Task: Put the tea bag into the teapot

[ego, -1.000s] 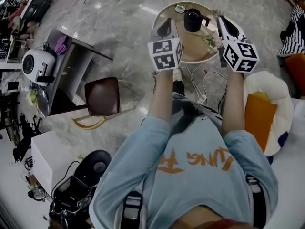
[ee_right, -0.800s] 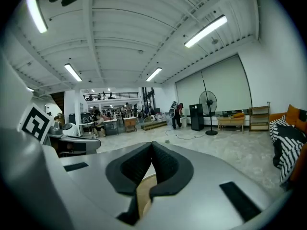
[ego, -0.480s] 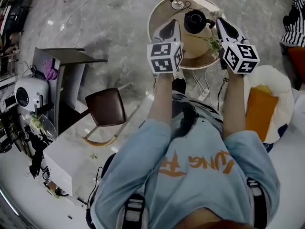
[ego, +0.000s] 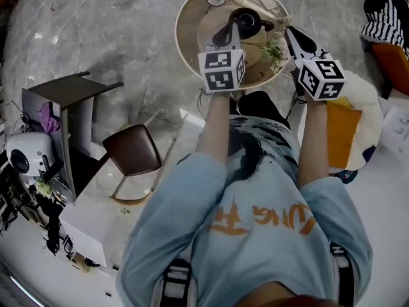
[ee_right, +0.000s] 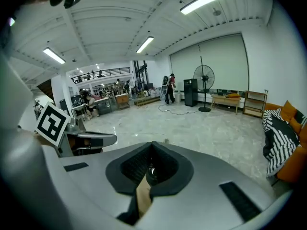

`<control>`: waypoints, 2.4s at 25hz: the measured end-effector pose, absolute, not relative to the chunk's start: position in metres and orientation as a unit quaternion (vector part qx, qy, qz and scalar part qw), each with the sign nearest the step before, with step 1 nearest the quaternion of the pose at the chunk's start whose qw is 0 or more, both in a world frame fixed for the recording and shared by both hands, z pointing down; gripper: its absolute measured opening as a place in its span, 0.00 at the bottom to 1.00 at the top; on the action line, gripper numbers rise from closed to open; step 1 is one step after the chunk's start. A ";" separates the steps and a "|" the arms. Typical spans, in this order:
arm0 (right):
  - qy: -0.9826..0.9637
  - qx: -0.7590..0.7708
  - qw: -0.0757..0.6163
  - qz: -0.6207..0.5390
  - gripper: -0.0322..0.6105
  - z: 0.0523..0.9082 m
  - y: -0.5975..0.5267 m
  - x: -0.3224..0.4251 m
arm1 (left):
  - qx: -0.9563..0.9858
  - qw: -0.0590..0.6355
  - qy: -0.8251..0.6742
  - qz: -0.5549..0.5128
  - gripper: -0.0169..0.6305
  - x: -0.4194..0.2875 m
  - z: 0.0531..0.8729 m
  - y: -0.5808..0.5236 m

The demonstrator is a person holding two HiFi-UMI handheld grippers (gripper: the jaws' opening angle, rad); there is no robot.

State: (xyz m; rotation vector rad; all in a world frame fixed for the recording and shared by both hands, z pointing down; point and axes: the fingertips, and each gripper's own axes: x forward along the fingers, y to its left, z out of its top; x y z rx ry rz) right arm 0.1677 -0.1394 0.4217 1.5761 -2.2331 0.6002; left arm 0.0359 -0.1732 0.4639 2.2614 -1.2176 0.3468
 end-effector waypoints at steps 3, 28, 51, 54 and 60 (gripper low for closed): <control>-0.791 0.542 0.181 0.221 0.07 0.433 -0.144 0.162 | 0.832 0.284 -0.457 0.135 0.06 0.034 0.473 -0.180; -0.845 0.382 0.272 0.256 0.07 0.579 -0.178 0.140 | 0.776 0.320 -0.500 0.214 0.06 0.058 0.590 -0.194; -0.828 0.345 0.319 0.306 0.07 0.654 -0.214 0.122 | 0.740 0.329 -0.536 0.237 0.06 0.044 0.631 -0.215; -0.823 0.349 0.325 0.307 0.07 0.657 -0.217 0.125 | 0.738 0.329 -0.539 0.237 0.06 0.045 0.632 -0.215; -0.821 0.354 0.324 0.309 0.07 0.655 -0.218 0.127 | 0.735 0.333 -0.540 0.239 0.06 0.043 0.634 -0.215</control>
